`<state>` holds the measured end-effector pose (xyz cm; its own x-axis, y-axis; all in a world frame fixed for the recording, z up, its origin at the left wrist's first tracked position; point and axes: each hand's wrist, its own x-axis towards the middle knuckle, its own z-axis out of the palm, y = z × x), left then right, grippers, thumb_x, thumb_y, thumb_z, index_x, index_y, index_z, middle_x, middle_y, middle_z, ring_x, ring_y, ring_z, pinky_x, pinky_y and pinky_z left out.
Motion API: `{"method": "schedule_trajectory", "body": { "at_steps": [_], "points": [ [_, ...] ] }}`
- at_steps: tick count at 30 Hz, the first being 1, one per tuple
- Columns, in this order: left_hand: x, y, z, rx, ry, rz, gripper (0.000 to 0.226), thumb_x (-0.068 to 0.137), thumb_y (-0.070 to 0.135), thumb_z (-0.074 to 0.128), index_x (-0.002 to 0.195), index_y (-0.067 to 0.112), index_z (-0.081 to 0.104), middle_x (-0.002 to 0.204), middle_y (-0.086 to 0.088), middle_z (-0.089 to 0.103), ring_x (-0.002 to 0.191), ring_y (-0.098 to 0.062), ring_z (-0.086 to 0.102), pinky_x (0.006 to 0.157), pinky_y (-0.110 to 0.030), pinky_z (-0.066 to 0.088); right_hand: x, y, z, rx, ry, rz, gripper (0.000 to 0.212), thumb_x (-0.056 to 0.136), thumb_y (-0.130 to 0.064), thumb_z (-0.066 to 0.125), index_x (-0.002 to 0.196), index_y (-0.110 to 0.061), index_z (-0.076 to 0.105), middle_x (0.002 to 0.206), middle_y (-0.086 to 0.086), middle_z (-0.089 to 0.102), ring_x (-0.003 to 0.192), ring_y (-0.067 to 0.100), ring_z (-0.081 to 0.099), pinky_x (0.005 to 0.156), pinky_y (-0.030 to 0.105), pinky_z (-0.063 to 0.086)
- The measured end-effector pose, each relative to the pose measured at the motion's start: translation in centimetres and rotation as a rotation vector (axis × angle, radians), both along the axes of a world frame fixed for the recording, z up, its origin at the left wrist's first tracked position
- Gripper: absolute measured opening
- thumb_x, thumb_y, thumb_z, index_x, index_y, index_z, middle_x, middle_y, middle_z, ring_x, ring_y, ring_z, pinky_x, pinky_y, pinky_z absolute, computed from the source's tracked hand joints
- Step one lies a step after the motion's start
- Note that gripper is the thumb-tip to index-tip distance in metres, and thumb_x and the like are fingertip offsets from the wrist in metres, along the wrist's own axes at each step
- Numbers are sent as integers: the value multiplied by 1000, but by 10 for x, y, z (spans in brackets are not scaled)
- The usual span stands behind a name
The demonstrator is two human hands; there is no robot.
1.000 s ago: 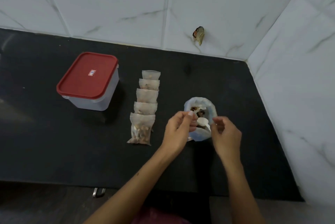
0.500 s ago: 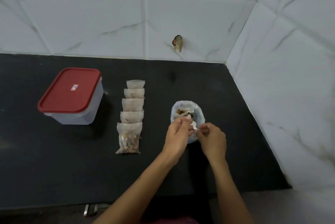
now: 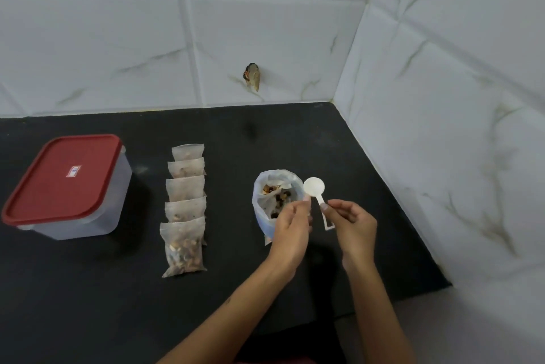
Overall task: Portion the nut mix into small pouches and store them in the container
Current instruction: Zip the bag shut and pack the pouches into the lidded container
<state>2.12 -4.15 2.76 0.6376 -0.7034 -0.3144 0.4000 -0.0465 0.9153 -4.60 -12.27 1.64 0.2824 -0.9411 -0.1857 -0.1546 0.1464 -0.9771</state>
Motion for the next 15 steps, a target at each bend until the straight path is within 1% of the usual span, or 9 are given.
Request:
{"method": "schedule_trajectory", "body": {
  "at_steps": [2, 3, 5, 6, 8, 10, 12, 15],
  "points": [
    [-5, -9, -4, -15, 63, -43, 18, 100, 34, 44, 94, 24, 57, 97, 6, 64, 96, -7, 61, 84, -20, 50, -8, -4, -7, 54, -15, -49, 12, 76, -8, 76, 82, -16, 69, 81, 0, 72, 78, 9, 67, 68, 18, 49],
    [-8, -13, -6, -14, 84, -66, 18, 100, 33, 43, 96, 23, 58, 97, 6, 65, 94, -5, 63, 80, -18, 50, -12, -5, -12, 74, -11, -65, 12, 76, -8, 76, 83, -15, 69, 81, 1, 72, 80, 11, 68, 72, 22, 51],
    [-14, -20, -11, -1, 109, -107, 22, 101, 32, 42, 103, 18, 59, 97, 4, 67, 92, -6, 65, 78, -17, 52, -21, -6, -22, 97, 14, -94, 11, 76, -9, 76, 84, -14, 70, 82, 3, 73, 82, 14, 69, 78, 27, 53],
    [-17, -23, -14, 11, 114, -130, 24, 101, 32, 42, 106, 16, 59, 98, 2, 68, 94, -8, 66, 80, -18, 52, -25, -7, -26, 95, 32, -113, 10, 77, -10, 75, 84, -14, 70, 82, 3, 73, 83, 14, 69, 78, 29, 54],
    [-25, -31, -20, 37, 121, -175, 24, 101, 34, 42, 104, 17, 59, 100, 0, 68, 96, -10, 66, 85, -21, 52, -34, -11, -32, 66, 72, -152, 9, 78, -10, 74, 83, -16, 70, 82, 2, 72, 82, 14, 69, 76, 27, 53],
    [-30, -38, -26, 68, 125, -198, 24, 100, 35, 43, 103, 17, 59, 100, 1, 68, 96, -9, 65, 86, -21, 51, -41, -15, -36, 17, 128, -166, 11, 80, -9, 72, 80, -19, 68, 80, 1, 72, 80, 12, 68, 73, 23, 51],
    [-34, -44, -32, 105, 115, -219, 28, 100, 36, 43, 109, 15, 60, 102, 0, 68, 99, -10, 65, 89, -23, 51, -46, -20, -40, -39, 213, -151, 14, 81, -8, 70, 80, -22, 67, 81, -2, 71, 81, 10, 67, 72, 21, 50],
    [-37, -50, -39, 156, 107, -252, 36, 100, 37, 43, 120, 11, 58, 112, -5, 68, 106, -14, 64, 96, -30, 50, -49, -22, -46, -107, 325, -116, 11, 84, -7, 67, 89, -17, 69, 83, -4, 69, 80, 4, 64, 69, 14, 46]
  ]
}}
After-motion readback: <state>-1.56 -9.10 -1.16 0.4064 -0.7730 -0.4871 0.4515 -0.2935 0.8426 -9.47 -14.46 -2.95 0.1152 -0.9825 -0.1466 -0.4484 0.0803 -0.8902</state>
